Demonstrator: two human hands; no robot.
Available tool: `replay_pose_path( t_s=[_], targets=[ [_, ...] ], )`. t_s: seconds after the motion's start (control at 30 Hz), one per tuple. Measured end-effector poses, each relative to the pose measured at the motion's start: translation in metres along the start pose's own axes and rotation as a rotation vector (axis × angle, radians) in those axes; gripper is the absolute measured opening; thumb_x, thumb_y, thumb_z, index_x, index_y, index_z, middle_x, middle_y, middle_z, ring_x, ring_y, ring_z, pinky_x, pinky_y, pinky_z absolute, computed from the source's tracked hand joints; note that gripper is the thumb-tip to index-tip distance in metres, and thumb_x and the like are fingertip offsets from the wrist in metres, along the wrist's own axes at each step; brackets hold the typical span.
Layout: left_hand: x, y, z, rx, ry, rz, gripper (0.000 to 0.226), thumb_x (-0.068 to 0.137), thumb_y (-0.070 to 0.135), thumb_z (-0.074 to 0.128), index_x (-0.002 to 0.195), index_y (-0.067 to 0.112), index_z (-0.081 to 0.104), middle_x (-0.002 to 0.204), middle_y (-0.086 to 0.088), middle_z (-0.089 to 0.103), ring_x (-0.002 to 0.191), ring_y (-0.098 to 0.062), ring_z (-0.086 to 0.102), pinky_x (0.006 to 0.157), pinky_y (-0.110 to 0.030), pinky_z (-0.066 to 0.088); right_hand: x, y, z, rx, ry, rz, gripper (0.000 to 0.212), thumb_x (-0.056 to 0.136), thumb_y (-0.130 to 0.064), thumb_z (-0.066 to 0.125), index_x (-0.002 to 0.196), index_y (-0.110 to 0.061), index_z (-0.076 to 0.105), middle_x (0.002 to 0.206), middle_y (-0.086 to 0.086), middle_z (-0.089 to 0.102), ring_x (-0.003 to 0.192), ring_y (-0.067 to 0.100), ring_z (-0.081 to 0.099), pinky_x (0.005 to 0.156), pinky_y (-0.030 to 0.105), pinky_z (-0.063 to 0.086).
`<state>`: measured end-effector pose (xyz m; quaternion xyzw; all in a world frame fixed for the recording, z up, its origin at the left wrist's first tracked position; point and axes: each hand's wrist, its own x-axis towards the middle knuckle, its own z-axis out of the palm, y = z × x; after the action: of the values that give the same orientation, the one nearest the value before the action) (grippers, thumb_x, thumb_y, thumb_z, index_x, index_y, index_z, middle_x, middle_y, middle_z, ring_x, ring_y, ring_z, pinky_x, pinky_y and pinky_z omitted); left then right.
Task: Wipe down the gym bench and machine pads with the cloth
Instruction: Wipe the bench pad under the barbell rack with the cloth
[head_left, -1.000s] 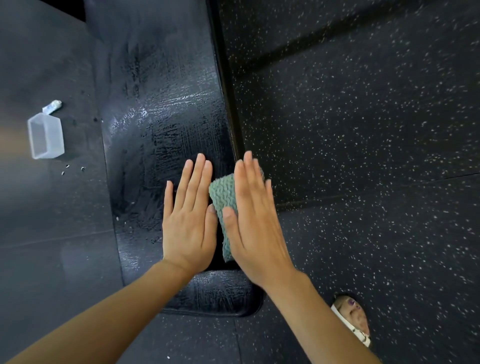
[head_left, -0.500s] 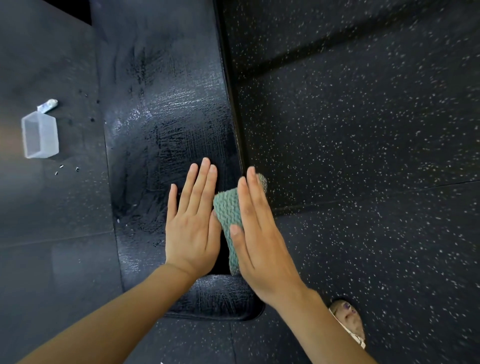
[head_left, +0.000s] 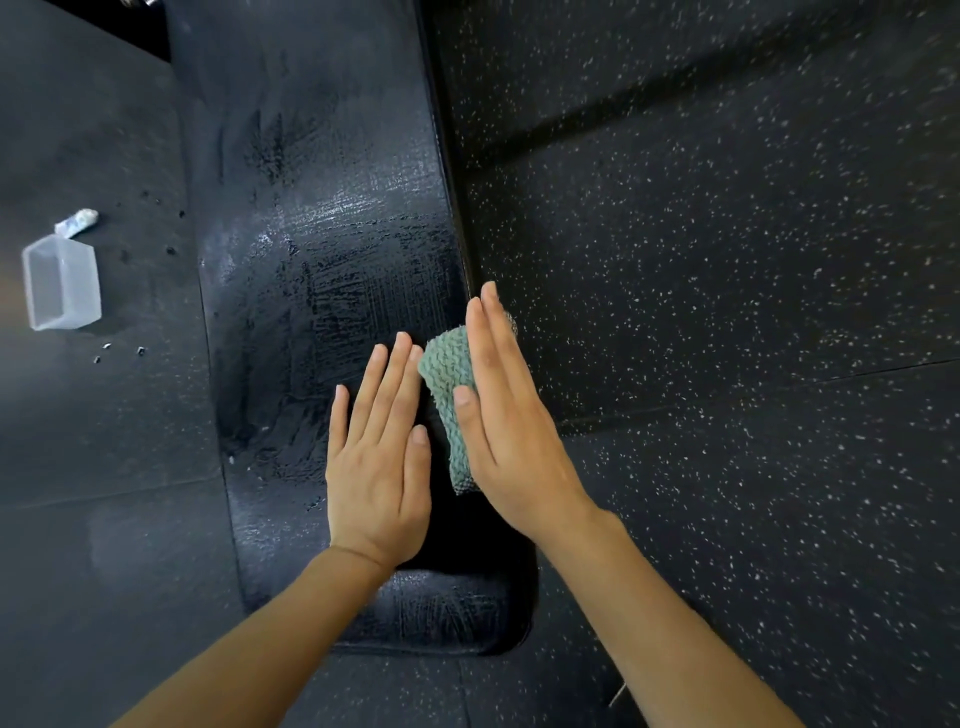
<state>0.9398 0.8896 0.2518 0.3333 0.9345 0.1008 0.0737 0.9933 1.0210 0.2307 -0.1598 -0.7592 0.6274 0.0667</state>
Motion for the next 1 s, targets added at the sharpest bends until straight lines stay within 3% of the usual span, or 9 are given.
replay_pose_path(
  t_s=[0.27,0.43,0.6,0.73,1.0],
  targets=[
    [0.002,-0.005,-0.006,0.001,-0.065,0.043,0.057,0.101,0.025,0.023,0.157,0.017,0.011,0.165,0.008,0.008,0.153,-0.01,0.006,0.124,-0.035,-0.001,-0.044,-0.005,0.002,-0.047,-0.03,0.02,0.059,0.107,-0.019,0.03,0.157,-0.015,-0.001,0.165,-0.007,-0.011,0.151,0.005,-0.009,0.124,0.029,0.006],
    [0.018,-0.019,-0.017,0.047,-0.146,0.171,0.058,0.102,0.027,0.024,0.158,0.013,0.012,0.166,0.002,0.008,0.153,-0.013,0.005,0.124,-0.032,-0.001,-0.055,-0.003,0.005,-0.036,-0.032,0.019,0.058,0.107,-0.022,0.029,0.157,-0.017,0.0,0.165,-0.011,-0.011,0.152,0.007,-0.007,0.122,0.022,0.003],
    [0.094,-0.048,-0.034,0.101,-0.187,0.245,0.059,0.103,0.031,0.021,0.158,0.016,0.008,0.165,0.006,0.002,0.153,-0.009,-0.002,0.122,-0.027,-0.005,-0.037,-0.003,0.007,-0.035,0.001,0.017,0.057,0.106,-0.023,0.026,0.157,-0.018,-0.001,0.165,-0.01,-0.01,0.152,0.009,-0.004,0.123,0.028,0.006],
    [0.159,-0.074,-0.048,0.16,-0.23,0.33,0.059,0.103,0.031,0.021,0.159,0.017,0.005,0.166,0.004,-0.001,0.152,-0.008,-0.006,0.123,-0.033,-0.003,-0.009,-0.004,0.002,-0.019,-0.002,0.02,0.057,0.106,-0.022,0.025,0.157,-0.018,-0.002,0.165,-0.009,-0.01,0.152,0.008,-0.005,0.124,0.031,0.009],
    [0.173,-0.08,-0.045,0.163,-0.196,0.396,0.061,0.103,0.034,0.019,0.158,0.011,0.009,0.166,0.001,0.003,0.154,-0.017,0.002,0.124,-0.039,0.001,0.075,-0.008,-0.006,-0.05,0.051,0.008,0.057,0.107,-0.018,0.028,0.158,-0.01,0.003,0.166,0.0,-0.006,0.152,0.011,-0.004,0.124,0.038,0.012]
  ],
)
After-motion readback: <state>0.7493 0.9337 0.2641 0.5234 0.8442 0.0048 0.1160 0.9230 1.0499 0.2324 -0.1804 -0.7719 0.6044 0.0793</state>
